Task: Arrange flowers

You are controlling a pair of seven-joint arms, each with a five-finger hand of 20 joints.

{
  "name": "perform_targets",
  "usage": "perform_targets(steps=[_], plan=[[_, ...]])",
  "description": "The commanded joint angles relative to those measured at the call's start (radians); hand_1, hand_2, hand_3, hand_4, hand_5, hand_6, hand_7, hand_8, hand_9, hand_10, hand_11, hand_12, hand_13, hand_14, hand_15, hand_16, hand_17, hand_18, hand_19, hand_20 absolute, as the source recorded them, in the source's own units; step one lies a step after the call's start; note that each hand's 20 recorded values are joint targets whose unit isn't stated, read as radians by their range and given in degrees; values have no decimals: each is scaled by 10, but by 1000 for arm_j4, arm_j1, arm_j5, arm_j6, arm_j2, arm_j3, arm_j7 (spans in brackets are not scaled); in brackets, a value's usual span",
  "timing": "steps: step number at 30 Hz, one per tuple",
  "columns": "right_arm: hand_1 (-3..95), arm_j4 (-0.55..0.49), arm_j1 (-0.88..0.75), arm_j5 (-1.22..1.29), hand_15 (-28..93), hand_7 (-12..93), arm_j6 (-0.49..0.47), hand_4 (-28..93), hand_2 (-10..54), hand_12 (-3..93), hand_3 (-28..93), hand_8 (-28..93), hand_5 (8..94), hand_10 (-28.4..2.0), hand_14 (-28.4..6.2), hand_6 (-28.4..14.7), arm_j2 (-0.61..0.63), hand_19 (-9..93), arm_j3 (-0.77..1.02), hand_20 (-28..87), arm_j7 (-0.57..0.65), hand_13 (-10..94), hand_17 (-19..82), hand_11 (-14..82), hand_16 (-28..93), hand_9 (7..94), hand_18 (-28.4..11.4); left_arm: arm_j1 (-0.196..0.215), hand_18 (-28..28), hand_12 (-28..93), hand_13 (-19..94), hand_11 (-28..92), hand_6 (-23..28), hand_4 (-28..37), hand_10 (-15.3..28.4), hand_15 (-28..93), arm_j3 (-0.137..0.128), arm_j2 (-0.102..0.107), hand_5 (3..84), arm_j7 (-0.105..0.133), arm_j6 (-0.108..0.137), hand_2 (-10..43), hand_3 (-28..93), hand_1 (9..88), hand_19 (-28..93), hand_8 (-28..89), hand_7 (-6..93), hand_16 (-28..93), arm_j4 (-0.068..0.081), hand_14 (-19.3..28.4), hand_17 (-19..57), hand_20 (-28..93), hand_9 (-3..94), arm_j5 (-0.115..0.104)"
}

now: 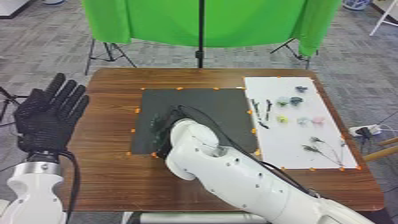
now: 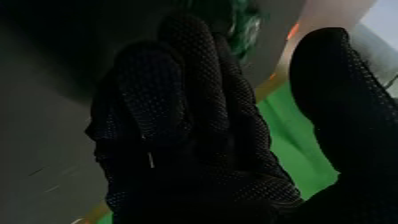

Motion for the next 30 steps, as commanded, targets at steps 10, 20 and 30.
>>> perform_targets(steps=[10,20,30], plan=[[347,-431,-397,-231,655,105,142,-178,-95,234,767,-85,677,-198,-150,-96,502,896,564,255,-69,714,345,317,248,761,-284,74,111,80,265,126,83,-283,131,191,-41,-48,415,16,-27,141,805,241,201,-74,61,-47,-7,118,-28,128,344,9],[350,-544,-814,-404,647,102,-1,-193,-95,200,767,-86,665,-212,-169,-96,619,873,1027,253,-26,639,297,226,229,686,-283,92,111,80,265,126,83,-283,130,192,-54,-52,414,36,-27,141,806,242,199,-73,59,-47,-17,118,-28,129,344,13],[362,-473,-885,-321,605,94,-135,-229,-95,157,782,-87,598,-212,-178,-99,623,865,1096,272,-21,582,274,126,192,562,-274,99,111,80,266,124,83,-283,130,189,-48,-62,414,37,-24,140,807,241,200,-73,60,-47,-21,117,-29,130,341,13]])
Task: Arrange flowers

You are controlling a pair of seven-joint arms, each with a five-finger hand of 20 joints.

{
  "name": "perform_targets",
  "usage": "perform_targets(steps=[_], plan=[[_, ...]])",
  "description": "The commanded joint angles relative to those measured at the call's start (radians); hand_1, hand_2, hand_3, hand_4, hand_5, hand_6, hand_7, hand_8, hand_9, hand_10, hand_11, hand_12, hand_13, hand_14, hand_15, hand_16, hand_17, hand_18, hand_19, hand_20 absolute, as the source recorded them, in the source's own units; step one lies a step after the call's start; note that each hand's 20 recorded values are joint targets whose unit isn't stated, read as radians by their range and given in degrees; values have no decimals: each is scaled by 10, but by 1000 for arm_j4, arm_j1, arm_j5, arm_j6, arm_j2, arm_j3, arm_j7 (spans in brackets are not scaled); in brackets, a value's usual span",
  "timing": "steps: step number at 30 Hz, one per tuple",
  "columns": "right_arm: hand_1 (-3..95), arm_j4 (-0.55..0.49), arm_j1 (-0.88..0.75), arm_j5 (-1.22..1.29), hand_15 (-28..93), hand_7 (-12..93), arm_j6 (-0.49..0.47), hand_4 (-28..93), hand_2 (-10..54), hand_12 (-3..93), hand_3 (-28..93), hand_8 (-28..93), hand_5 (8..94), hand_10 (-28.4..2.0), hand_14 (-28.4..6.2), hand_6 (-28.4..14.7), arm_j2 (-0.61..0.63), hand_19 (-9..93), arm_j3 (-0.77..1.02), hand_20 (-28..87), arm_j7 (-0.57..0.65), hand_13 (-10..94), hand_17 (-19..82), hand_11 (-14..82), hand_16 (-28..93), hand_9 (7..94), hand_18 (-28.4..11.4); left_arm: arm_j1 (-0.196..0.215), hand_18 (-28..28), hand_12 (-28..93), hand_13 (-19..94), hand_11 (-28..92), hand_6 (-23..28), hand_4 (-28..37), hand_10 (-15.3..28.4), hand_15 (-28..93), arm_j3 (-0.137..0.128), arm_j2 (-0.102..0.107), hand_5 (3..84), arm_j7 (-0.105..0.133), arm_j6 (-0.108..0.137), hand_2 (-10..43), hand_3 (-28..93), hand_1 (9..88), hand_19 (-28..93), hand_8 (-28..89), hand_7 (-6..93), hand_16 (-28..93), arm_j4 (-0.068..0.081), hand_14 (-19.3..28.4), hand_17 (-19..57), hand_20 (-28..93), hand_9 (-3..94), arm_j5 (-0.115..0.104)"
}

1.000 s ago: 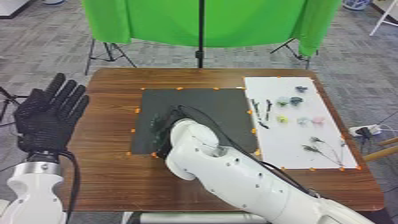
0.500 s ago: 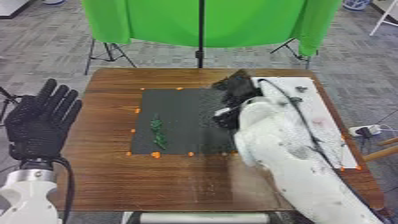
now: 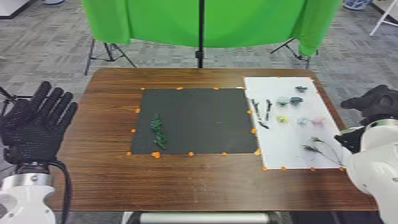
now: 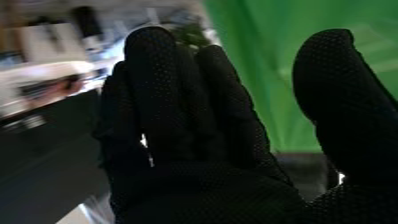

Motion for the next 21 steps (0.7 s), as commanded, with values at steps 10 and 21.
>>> perform_targets(steps=[10,21], plan=[[406,39,-116,150,602,106,-284,-281,-95,158,802,-88,596,-199,-164,-88,-31,852,14,302,11,571,264,124,189,549,-266,-1,111,80,266,124,84,-283,130,188,22,-14,414,-9,-4,141,806,242,201,-73,59,-46,5,118,-29,130,339,3],[453,109,-85,35,620,198,-210,-283,-95,186,771,-96,674,-179,-143,-57,-36,861,-106,333,-6,629,294,201,207,650,-255,9,111,81,264,127,82,-283,131,195,17,-26,414,-18,6,144,802,244,204,-73,62,-42,4,124,-30,132,341,4]])
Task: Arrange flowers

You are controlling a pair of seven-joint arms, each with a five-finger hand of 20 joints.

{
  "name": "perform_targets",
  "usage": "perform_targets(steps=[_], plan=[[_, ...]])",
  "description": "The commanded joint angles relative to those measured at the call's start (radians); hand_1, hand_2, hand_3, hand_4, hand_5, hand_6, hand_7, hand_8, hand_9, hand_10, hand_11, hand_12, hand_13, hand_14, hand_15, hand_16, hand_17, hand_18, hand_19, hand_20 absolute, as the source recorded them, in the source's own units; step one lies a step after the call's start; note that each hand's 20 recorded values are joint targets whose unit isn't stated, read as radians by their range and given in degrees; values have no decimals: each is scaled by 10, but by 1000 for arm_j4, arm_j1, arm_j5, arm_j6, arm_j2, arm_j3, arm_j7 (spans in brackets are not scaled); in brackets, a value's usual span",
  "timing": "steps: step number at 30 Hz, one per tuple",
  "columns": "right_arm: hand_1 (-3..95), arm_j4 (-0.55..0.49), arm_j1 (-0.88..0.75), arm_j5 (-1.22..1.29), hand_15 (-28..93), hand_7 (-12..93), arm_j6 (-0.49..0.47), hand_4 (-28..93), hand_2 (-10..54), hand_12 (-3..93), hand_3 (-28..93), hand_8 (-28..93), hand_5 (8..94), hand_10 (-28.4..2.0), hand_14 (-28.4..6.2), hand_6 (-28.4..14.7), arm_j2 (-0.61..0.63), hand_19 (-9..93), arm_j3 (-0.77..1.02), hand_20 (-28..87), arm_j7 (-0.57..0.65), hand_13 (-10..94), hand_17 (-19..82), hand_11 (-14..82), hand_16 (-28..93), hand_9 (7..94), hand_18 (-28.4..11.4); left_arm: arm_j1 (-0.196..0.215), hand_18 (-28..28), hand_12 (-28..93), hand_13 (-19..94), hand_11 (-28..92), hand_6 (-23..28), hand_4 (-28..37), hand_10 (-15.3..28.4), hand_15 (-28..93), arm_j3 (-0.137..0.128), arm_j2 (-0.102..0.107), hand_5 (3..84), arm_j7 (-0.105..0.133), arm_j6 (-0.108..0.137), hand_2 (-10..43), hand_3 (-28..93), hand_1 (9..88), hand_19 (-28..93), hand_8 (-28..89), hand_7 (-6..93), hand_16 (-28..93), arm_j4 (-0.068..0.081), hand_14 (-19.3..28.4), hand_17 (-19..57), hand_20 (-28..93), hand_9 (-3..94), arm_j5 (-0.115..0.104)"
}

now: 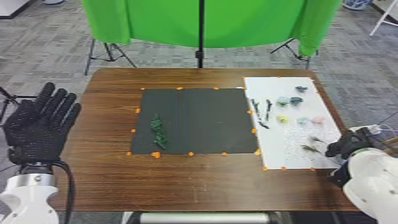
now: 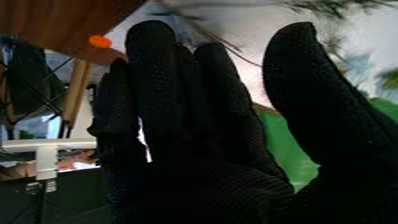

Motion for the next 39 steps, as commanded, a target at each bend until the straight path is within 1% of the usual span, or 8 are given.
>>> perform_targets(steps=[1,6,10,19,28,31,34,39], plan=[[496,64,21,-97,623,242,135,-283,-95,211,725,-3,691,-173,-138,-54,-3,866,-102,336,-8,644,305,226,218,679,-255,15,112,81,264,128,82,-283,132,196,1,-20,414,-15,8,144,803,244,205,-73,62,-41,3,124,-30,132,341,4],[575,28,16,-119,619,396,210,-279,-95,452,707,153,736,-137,-122,-33,1,892,-111,350,-21,698,346,170,306,803,-252,18,112,82,264,128,82,-283,132,197,0,-26,414,-18,2,146,803,245,206,-74,63,-41,5,125,-32,133,341,3],[554,-35,33,-73,628,408,319,-235,-95,465,732,174,735,-140,-120,-30,0,902,-117,354,-20,703,352,187,312,803,-255,45,113,81,265,127,83,-283,132,195,-16,-31,415,-12,-2,146,803,245,207,-74,63,-42,-1,125,-32,133,341,-3],[524,-105,286,-88,669,449,384,-155,-95,479,732,182,720,-144,-129,-25,-48,929,-333,362,-83,707,367,229,289,795,-257,89,113,81,266,127,82,-283,132,193,-36,-34,414,-3,9,144,806,243,206,-73,61,-42,-8,122,-31,132,342,-12],[521,67,628,-34,681,456,349,-145,-95,479,732,182,721,-143,-132,-26,-257,932,-688,375,-114,710,375,240,279,794,-261,71,114,82,268,128,82,-283,132,192,-10,-27,414,-17,20,144,803,246,206,-73,63,-42,-1,121,-32,132,344,-12],[523,152,685,-18,686,455,312,-146,-95,480,729,182,721,-143,-134,-27,-321,932,-769,383,-105,712,378,244,272,793,-262,56,114,82,268,129,82,-283,132,193,1,-25,415,-21,21,144,803,246,205,-73,63,-41,7,121,-32,132,345,-12],[522,234,705,40,690,455,339,-145,-95,478,729,182,720,-143,-135,-27,-365,932,-818,388,-120,712,379,246,266,794,-263,29,114,82,268,129,82,-283,132,194,23,-22,415,-26,45,144,802,247,206,-74,63,-41,14,121,-32,133,345,-13],[513,301,706,34,697,466,344,-143,-95,479,735,181,712,-143,-133,-27,-414,932,-888,391,-59,714,381,252,257,792,-261,0,114,82,270,131,83,-283,132,196,58,-14,417,-44,36,147,802,247,208,-74,65,-42,30,121,-32,134,346,-13]])
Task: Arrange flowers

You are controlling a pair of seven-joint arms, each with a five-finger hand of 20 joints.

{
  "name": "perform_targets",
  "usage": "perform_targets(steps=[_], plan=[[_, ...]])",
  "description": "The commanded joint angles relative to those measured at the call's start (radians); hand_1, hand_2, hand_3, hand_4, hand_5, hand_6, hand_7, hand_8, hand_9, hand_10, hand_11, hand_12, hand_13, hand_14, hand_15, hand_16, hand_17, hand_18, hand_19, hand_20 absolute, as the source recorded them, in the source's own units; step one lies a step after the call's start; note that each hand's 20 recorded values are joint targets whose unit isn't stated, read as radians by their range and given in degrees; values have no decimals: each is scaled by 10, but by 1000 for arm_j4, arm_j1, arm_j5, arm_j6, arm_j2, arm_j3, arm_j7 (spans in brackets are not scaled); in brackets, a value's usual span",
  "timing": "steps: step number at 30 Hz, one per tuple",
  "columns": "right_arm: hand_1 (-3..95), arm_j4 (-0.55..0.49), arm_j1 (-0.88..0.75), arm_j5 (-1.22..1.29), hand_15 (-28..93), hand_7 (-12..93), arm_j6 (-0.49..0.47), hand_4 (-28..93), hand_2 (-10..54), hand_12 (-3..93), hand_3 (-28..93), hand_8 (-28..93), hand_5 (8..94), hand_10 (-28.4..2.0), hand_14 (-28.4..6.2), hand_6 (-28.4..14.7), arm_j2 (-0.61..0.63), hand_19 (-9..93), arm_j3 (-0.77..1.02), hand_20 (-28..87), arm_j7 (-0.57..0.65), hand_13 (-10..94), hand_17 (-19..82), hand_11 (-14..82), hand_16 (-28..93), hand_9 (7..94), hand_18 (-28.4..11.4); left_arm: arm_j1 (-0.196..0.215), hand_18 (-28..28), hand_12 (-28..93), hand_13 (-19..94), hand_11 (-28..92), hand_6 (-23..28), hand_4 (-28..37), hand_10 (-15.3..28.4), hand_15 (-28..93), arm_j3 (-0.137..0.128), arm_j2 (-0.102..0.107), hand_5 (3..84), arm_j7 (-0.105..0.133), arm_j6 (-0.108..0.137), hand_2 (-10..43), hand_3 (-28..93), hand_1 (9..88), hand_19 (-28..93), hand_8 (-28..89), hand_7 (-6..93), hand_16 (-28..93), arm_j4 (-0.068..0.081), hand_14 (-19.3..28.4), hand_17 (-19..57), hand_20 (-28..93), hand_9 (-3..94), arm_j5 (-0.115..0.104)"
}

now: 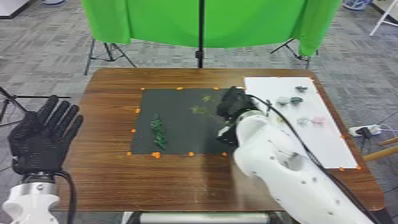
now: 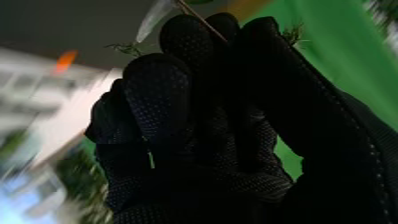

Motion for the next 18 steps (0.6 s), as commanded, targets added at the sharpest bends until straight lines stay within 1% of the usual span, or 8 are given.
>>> perform_targets(steps=[1,2,3,6,9,12,15,18], plan=[[512,91,9,22,699,468,22,-143,-95,479,737,180,711,-142,-132,-27,-114,932,-98,392,50,714,383,255,256,792,-261,-47,114,82,270,131,83,-283,132,197,53,11,418,-38,17,147,802,247,208,-74,65,-42,27,121,-32,134,346,-7],[511,93,7,21,700,469,24,-142,-95,479,738,179,710,-142,-133,-27,-120,932,-104,394,60,715,384,257,255,791,-261,-52,114,82,270,131,83,-283,132,197,56,13,418,-44,20,148,801,248,209,-74,65,-42,29,121,-32,135,346,-6],[511,93,5,20,700,470,27,-142,-95,479,738,177,711,-142,-133,-26,-123,932,-111,394,64,715,385,259,254,791,-261,-57,113,82,270,131,83,-283,132,197,58,14,418,-46,30,149,800,248,209,-74,65,-42,29,121,-32,135,346,-8],[508,83,-12,23,704,473,45,-145,-95,468,737,174,710,-147,-134,-28,-132,932,-126,408,93,717,391,278,250,788,-263,-59,114,82,272,132,83,-283,132,199,56,18,419,-52,33,152,799,250,212,-74,66,-43,30,120,-31,136,347,-8],[505,90,-23,9,706,472,47,-149,-95,449,735,169,709,-153,-135,-30,-140,932,-137,416,99,719,396,293,247,783,-263,-62,114,82,274,134,83,-283,132,202,58,20,420,-54,46,154,799,250,216,-75,68,-43,30,120,-31,137,348,-9],[504,95,-25,7,704,463,46,-159,-95,420,733,167,711,-158,-136,-33,-146,932,-143,418,108,720,398,312,246,776,-265,-72,114,81,274,134,83,-283,132,203,64,25,419,-58,41,155,801,251,218,-75,67,-44,35,120,-32,137,348,-9],[501,89,-32,24,699,448,50,-166,-95,402,732,168,712,-162,-136,-37,-144,932,-141,417,107,719,399,323,244,771,-264,-80,114,81,274,135,84,-283,133,204,71,23,418,-63,38,155,801,252,219,-75,67,-46,40,120,-32,137,348,-10],[482,85,-35,32,690,354,56,-180,-95,321,717,166,719,-180,-137,-54,-139,932,-137,419,107,715,399,362,240,754,-264,-83,115,80,274,136,84,-283,133,205,72,21,419,-63,39,156,800,253,220,-75,69,-46,42,120,-33,137,349,-11]])
